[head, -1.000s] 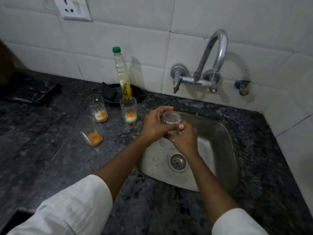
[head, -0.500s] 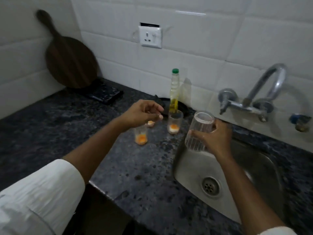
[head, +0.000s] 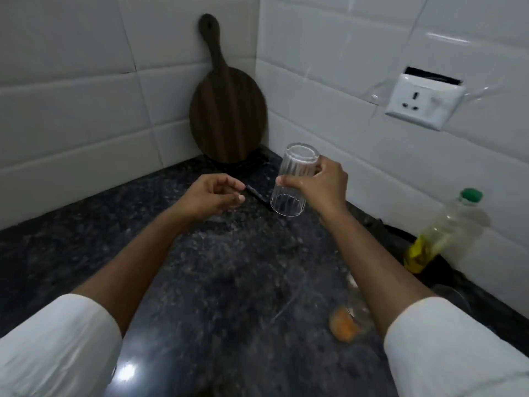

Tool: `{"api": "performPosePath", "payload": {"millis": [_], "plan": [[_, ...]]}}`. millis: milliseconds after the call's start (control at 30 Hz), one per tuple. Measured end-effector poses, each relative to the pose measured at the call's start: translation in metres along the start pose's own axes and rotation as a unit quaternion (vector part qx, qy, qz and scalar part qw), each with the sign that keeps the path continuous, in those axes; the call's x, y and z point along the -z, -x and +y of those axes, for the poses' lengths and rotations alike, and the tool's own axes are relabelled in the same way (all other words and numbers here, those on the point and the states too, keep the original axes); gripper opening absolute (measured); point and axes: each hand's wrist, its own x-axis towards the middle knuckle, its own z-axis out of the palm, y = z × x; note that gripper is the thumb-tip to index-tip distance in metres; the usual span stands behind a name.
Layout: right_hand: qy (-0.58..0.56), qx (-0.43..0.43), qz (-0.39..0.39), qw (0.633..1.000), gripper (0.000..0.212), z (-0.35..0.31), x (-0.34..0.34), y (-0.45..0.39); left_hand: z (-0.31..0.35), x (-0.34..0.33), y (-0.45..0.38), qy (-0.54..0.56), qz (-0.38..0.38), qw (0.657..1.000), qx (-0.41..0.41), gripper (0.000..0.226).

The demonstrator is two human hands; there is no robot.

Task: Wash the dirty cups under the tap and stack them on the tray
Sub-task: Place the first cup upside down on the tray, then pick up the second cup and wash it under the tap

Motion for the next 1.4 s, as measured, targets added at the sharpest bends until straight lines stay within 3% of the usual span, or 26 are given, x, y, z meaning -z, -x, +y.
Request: {"api": "performPosePath", "payload": {"millis": [167,367,733,900,1000,1100,1267,1400], "plan": [[0.032,-0.011,0.002,0.999,0.066,0.012,-0.104,-0.077,-0.046,0.034,-0.065,0.017,0.010,1.000,0.020,0.019],[0.071,-0.015,0.001,0.997,0.063,0.042,-0.172,-0.133,-0.078,0.049,-0.121,0.048,0.002,0.998,0.046,0.015],[0.100,-0.020,-0.027,0.994,0.064,0.070,-0.207,-0.169,-0.092,0.046,-0.164,0.046,-0.019,0.997,0.061,0.016],[0.111,-0.030,-0.074,0.991,0.070,0.071,-0.209,-0.172,-0.088,0.040,-0.169,0.043,-0.023,0.997,0.060,0.018],[0.118,-0.080,-0.124,0.982,0.075,0.073,-0.203,-0.170,-0.080,0.033,-0.166,0.043,-0.029,0.997,0.055,0.023],[0.079,-0.128,-0.119,0.981,0.073,0.068,-0.179,-0.161,-0.068,0.025,-0.161,0.047,-0.029,0.997,0.046,0.023],[-0.028,-0.181,-0.117,0.976,0.025,0.053,-0.096,-0.122,-0.033,-0.010,-0.141,0.053,-0.050,0.997,0.023,0.019],[-0.048,-0.181,-0.115,0.976,0.012,0.047,-0.010,-0.070,0.010,-0.057,-0.108,0.039,-0.082,0.996,-0.026,0.018]]}}
